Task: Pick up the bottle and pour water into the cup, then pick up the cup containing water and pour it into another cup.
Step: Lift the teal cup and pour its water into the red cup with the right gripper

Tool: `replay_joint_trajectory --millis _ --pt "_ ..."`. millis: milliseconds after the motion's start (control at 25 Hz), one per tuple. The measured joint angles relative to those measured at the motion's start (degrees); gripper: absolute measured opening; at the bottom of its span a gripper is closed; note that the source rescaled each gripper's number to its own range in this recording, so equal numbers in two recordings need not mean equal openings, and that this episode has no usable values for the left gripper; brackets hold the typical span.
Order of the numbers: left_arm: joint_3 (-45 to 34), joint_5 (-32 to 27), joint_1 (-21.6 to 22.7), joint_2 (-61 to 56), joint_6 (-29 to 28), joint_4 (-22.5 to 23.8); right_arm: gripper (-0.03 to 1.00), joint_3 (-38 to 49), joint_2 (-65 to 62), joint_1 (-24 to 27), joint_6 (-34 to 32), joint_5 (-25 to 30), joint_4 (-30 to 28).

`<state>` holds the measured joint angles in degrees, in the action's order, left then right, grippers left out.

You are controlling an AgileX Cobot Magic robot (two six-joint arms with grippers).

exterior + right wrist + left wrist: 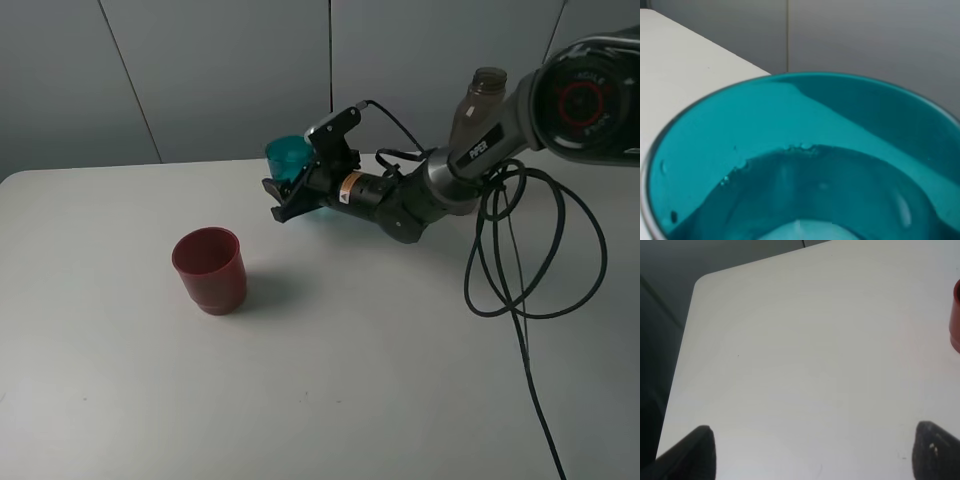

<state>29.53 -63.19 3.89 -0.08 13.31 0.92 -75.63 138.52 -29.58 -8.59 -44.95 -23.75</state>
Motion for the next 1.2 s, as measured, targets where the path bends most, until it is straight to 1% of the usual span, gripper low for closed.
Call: replay_joint_trajectory --millis 240,440,760,1200 --pt "0.0 0.0 0.0 0.0 0.0 0.0 0.06 0.0 -3.31 -0.03 -3.62 0.12 -7.74" --pt "0.0 0.0 0.0 0.0 0.0 0.0 0.06 0.0 -5.12 -1.14 -4.9 0.45 -11.72" --pt "0.0 0.0 0.0 0.0 0.0 0.0 0.06 0.0 -5.56 -4.5 -5.06 0.68 -13.28" --pt "0.0 0.0 0.0 0.0 0.0 0.0 0.06 0.0 -5.69 -6.22 0.29 1.04 -14.66"
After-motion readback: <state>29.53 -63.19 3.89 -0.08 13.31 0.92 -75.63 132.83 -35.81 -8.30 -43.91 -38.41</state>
